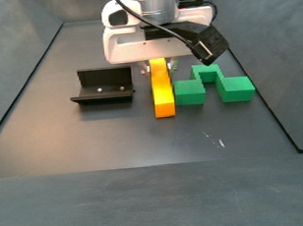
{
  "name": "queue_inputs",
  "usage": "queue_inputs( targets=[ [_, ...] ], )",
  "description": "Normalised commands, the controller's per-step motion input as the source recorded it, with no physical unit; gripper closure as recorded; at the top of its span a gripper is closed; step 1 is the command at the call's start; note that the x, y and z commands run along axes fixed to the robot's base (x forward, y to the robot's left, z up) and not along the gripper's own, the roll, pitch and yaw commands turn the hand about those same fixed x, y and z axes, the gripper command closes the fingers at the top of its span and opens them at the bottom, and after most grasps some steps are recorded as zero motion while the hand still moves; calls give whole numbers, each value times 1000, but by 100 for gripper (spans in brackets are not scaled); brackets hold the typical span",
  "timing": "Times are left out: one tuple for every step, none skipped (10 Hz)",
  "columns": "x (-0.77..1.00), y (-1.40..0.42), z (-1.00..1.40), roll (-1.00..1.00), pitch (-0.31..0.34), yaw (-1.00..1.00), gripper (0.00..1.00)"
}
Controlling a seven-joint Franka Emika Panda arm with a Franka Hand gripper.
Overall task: Pick up the yellow object. Move up. Move to above the board. Insert the yellow object.
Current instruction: Pick up the yellow object, then move up, then move to above the board.
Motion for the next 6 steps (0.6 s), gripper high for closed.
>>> queue_inputs(
  targets=[
    [0, 0, 0, 0, 0, 0, 100],
    [0, 0, 833, 0, 0, 0, 100],
    [14, -57, 786, -8, 11, -8, 100],
    [-7, -48, 492, -10, 32, 3, 100],
    [9, -33, 296, -7, 13, 5, 100],
    [0, 0, 1400, 0, 0, 0, 100]
  ],
)
